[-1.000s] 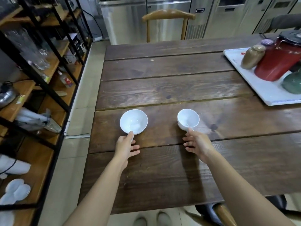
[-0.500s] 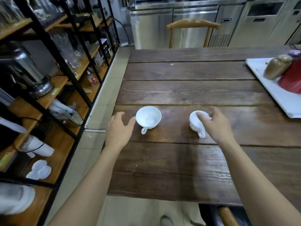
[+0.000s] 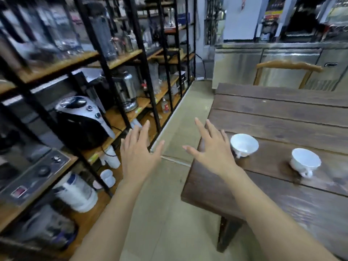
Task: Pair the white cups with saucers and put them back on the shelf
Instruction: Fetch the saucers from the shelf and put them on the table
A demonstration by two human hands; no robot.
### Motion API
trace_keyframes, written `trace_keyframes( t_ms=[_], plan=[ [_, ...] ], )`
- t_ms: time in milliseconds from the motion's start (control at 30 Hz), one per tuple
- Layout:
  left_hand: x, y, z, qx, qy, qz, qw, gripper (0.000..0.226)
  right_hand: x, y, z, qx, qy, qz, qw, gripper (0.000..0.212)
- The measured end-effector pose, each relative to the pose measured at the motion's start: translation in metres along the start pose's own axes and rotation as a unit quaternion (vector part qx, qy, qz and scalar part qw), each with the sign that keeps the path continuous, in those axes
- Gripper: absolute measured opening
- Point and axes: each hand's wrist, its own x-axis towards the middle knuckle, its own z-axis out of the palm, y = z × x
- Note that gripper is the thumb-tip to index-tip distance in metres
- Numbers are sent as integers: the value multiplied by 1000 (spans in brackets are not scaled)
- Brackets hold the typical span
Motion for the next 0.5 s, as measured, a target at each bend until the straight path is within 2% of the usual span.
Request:
trace_keyframes(
  t_ms=[167, 300, 500],
  plan=[
    [-46, -113, -105, 59, 73, -99, 991, 66, 3, -138, 69, 52, -28, -128, 990, 86],
    [-98, -187, -188, 119, 126, -189, 967, 68, -10, -250, 123, 89, -37, -219, 971, 85],
    [-177, -265, -283, 184, 192, -310, 913, 68, -41, -397, 187, 153, -133, -369, 907, 89]
  ],
)
